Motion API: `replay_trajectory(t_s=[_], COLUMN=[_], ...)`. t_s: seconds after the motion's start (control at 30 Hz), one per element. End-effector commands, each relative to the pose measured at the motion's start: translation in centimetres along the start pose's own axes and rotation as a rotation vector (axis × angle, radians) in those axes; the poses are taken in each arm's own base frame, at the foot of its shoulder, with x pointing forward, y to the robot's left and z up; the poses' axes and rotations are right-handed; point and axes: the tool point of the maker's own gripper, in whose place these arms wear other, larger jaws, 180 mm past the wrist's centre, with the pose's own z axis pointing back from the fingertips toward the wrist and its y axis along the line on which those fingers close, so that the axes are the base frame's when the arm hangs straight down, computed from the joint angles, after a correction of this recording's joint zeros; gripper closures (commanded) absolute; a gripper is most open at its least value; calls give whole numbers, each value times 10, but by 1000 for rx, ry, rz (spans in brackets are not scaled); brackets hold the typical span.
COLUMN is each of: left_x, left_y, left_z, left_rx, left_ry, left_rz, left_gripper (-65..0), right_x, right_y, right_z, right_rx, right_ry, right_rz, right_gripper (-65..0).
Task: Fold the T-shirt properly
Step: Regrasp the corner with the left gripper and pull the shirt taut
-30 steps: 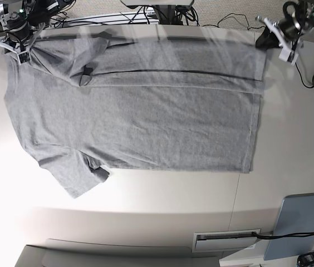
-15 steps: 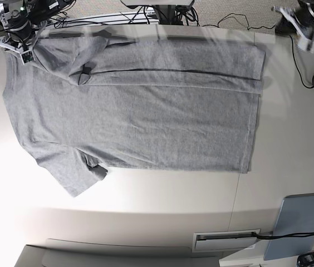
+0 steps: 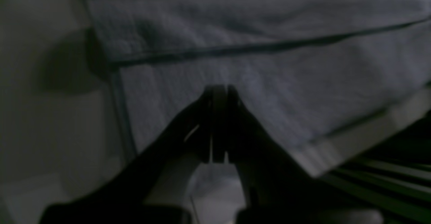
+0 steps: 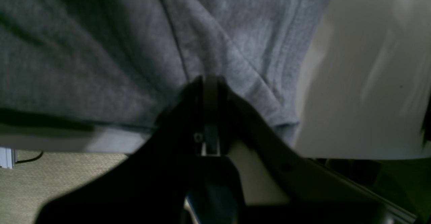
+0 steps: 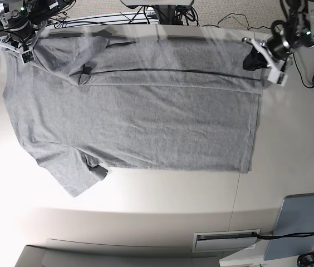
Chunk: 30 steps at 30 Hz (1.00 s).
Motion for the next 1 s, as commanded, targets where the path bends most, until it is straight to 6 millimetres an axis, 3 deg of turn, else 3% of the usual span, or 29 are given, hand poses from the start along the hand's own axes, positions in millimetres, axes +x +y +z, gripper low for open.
replay_trajectory(t_s=[0.0, 0.23, 0.63, 0.83, 0.97], left_x=[9, -25, -104, -108, -98], left_y=[2, 13, 24, 43, 45], left_z=[0, 2, 35, 53, 59], left_rx=[8, 96, 205, 268, 235], left_ry=[-19, 101, 306, 316, 276], left_rz=[-24, -78, -145, -126, -117], left_gripper=[0, 0, 0, 0, 0], right_x=[3, -3, -12, -13, -13], right_y=[-8, -8, -6, 1, 0], right_z=[3, 3, 3, 3, 3], right_rx=[-19, -18, -8, 29, 29], right_ry=[-11, 20, 72, 77, 78], right_rz=[13, 14, 20, 40, 40], right_gripper=[0, 0, 0, 0, 0])
